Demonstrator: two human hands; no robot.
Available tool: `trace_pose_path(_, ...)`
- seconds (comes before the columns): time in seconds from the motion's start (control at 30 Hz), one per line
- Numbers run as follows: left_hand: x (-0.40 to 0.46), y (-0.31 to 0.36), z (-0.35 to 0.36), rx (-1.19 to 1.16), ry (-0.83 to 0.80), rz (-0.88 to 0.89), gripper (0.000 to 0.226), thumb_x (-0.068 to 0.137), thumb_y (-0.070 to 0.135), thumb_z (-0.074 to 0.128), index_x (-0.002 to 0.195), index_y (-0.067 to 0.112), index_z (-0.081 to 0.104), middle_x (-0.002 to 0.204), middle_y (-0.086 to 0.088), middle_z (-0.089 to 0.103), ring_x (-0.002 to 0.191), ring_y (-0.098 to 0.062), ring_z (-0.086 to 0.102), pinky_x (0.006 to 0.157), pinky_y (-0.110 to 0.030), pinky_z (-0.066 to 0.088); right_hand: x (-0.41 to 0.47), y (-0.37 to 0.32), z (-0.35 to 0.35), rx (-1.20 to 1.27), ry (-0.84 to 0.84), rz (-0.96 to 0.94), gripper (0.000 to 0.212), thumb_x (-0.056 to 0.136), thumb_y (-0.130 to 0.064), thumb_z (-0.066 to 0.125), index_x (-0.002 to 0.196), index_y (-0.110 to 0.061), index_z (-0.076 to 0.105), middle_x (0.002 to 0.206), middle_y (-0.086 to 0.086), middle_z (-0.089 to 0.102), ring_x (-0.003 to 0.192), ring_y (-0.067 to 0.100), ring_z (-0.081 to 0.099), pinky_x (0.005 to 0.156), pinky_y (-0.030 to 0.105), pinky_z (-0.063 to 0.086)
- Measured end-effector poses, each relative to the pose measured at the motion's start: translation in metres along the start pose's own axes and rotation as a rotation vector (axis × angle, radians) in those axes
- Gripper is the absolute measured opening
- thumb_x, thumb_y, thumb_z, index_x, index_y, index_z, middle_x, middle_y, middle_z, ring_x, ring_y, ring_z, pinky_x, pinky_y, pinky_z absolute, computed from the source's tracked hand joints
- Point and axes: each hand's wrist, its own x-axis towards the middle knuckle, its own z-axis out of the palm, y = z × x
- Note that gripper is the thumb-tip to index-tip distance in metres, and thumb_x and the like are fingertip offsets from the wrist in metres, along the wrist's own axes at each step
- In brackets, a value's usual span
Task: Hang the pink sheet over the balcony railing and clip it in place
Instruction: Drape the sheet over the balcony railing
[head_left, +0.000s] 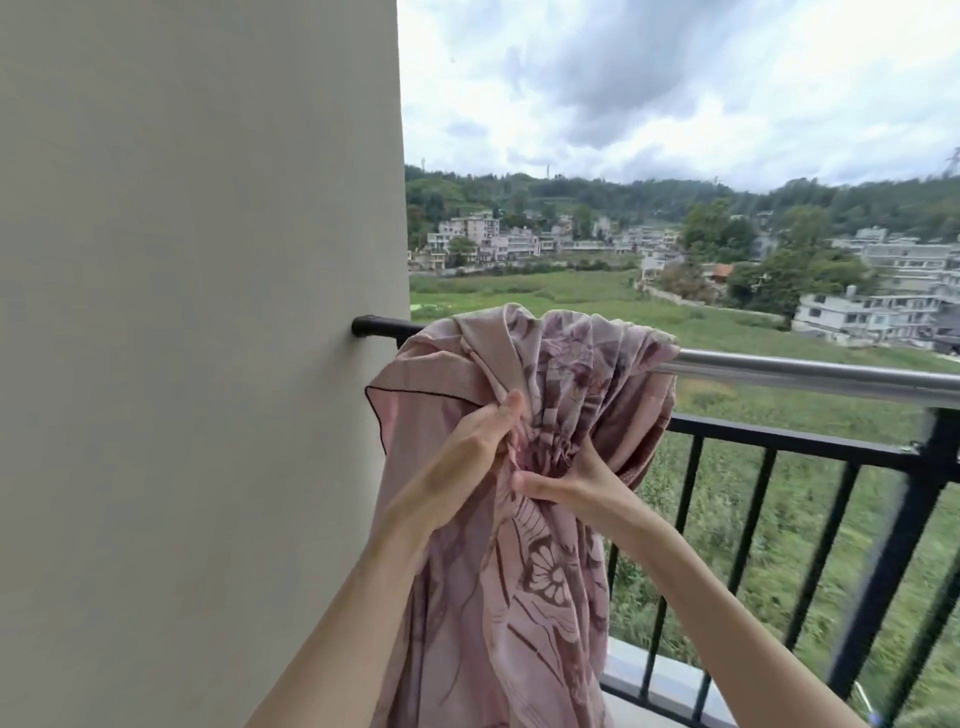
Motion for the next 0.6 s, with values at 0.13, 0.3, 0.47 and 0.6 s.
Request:
trace_pose_path(0.13,0.007,-0.002,-0.03,0.184,0.084,0.12,0.039,0.088,0.051,0.049,0.085,0.016,0.068,0.083,-0.005,0.065,0.08,-0.018,0.059,0.084,-0.025,0.04,0.01,0.011,0.004,-0.072,0.342,0.106,0.032,0.068,-0.011,0.08,0.088,-0.033,0.067,0.075,-0.02,0.071,0.073,-0.004,0.066,0.064,0.008,0.05)
trace_pose_path(0.3,0.003,-0.032,-0.069,0.801,0.664,0.274,0.06,0.069,0.056,0.069,0.107,0.015,0.047,0.101,0.006,0.053,0.097,-0.017,0.049,0.085,-0.034,0.04,0.022,0.016,0.009,-0.019,0.53,0.224,0.009,0.068,-0.01,0.076,0.071,-0.013,0.068,0.07,0.008,0.063,0.067,0.018,0.056,0.06,0.03,0.046)
trace_pose_path(0.47,0.015,-0.043,-0.098,1.135,0.604,0.144,0.046,0.082,0.034,0.063,0.118,0.01,0.048,0.109,-0.014,0.055,0.098,-0.037,0.053,0.068,-0.042,0.041,0.028,0.009,0.011,0.135,0.554,0.283,0.012,0.064,-0.016,0.075,0.074,-0.022,0.07,0.082,0.01,0.065,0.082,0.03,0.056,0.071,0.042,0.046)
trace_pose_path(0.6,0.015,-0.018,-0.144,1.103,0.584,0.16,0.012,0.085,0.031,0.06,0.093,0.029,0.069,0.086,-0.009,0.068,0.081,-0.038,0.061,0.063,-0.032,0.039,0.03,-0.006,0.004,0.142,0.512,0.256,0.013,0.062,-0.021,0.076,0.072,-0.029,0.074,0.078,0.002,0.074,0.079,0.027,0.069,0.083,0.044,0.051)
